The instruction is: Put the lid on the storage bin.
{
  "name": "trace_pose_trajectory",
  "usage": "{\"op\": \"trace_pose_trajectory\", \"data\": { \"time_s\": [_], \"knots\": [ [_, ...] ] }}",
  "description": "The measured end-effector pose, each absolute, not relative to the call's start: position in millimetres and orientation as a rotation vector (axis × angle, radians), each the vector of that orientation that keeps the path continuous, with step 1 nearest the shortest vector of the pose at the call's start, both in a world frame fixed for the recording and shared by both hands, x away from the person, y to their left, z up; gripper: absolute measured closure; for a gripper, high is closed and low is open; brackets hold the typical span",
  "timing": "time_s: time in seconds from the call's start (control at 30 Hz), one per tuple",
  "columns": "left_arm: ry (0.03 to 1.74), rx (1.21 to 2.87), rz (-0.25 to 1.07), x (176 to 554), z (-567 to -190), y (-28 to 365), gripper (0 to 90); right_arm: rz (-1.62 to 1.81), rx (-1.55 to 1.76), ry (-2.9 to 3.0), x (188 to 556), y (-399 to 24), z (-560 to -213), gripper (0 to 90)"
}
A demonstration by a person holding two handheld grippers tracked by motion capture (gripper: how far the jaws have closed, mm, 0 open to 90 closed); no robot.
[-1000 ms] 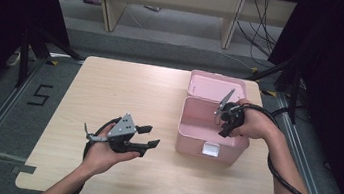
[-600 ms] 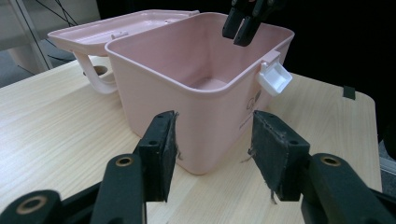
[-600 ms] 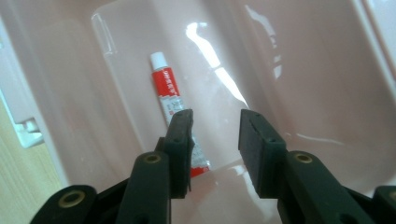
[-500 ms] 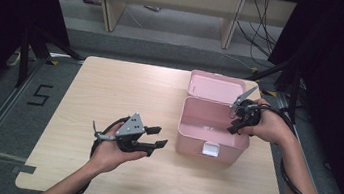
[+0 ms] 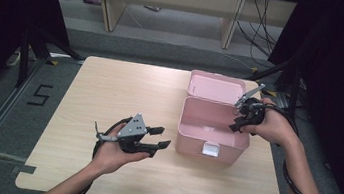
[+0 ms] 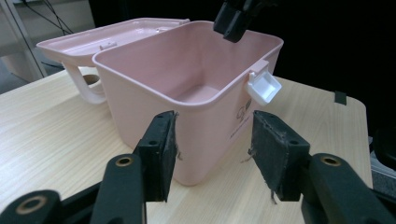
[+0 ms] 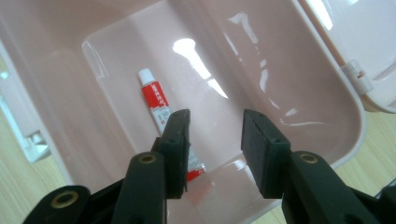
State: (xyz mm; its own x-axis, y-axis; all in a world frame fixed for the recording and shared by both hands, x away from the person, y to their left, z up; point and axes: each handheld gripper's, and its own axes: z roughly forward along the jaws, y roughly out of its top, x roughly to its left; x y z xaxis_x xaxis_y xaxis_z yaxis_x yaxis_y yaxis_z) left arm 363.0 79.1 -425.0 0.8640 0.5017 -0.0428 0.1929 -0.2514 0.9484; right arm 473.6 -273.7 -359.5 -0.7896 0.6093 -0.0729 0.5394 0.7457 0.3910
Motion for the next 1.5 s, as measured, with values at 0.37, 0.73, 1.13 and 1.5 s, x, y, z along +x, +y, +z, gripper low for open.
{"op": "trace_pose_trajectory", "data": {
  "time_s": [0.37,0.73,1.13,1.5],
  "knots": [
    [0.519,1.853,0.235,366.0,-426.9,57.2,79.7,0.599,1.037,2.669,487.5,-279.3,-351.7,73.5],
    [0.42,1.819,0.261,361.7,-427.8,37.4,89.5,0.601,1.186,2.571,499.5,-282.4,-336.8,89.9],
    [0.38,1.812,0.24,371.4,-440.4,2.7,89.5,0.627,1.468,2.328,534.1,-299.7,-341.1,87.2],
    [0.314,1.825,0.265,374.7,-445.4,-23.9,89.5,0.636,1.582,2.183,571.1,-313.1,-345.7,85.7]
  ]
}}
